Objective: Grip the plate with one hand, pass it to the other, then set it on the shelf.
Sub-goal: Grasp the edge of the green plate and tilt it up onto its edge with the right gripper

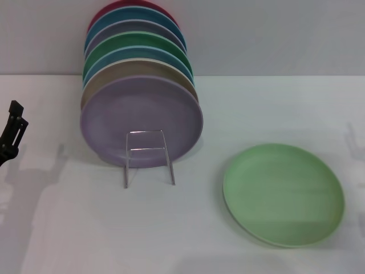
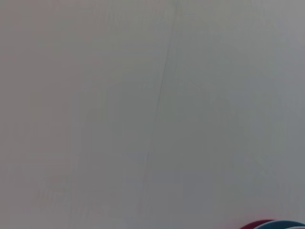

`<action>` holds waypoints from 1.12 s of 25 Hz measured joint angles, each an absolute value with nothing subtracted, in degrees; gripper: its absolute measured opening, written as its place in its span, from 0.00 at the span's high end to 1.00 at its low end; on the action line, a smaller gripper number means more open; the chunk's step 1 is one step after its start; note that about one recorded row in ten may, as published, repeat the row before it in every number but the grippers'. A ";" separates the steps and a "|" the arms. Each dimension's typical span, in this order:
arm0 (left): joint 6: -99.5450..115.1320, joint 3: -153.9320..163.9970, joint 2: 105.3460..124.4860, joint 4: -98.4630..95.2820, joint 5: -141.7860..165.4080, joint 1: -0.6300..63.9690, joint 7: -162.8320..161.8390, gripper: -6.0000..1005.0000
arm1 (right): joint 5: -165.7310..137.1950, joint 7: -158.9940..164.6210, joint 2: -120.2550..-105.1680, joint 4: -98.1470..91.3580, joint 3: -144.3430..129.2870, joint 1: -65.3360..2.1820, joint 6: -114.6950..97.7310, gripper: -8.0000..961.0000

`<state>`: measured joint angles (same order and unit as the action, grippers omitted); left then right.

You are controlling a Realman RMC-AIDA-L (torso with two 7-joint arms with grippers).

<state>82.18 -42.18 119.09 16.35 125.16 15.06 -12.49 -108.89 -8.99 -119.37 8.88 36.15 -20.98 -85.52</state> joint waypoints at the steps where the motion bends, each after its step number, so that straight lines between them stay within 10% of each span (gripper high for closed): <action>1: 82.18 -42.18 119.09 16.37 125.16 15.04 -12.51 0.14 | -108.86 -9.28 -119.39 8.95 36.14 -20.98 -85.56 0.28; 15: 82.18 -42.19 119.02 16.44 125.34 14.63 -12.57 0.14 | -108.85 -13.63 -118.01 19.08 36.18 -20.92 -76.68 0.28; 28: 82.15 -42.18 118.91 16.42 125.15 14.58 -12.28 0.14 | -109.22 -16.56 -109.03 45.50 42.04 -18.67 -46.34 0.28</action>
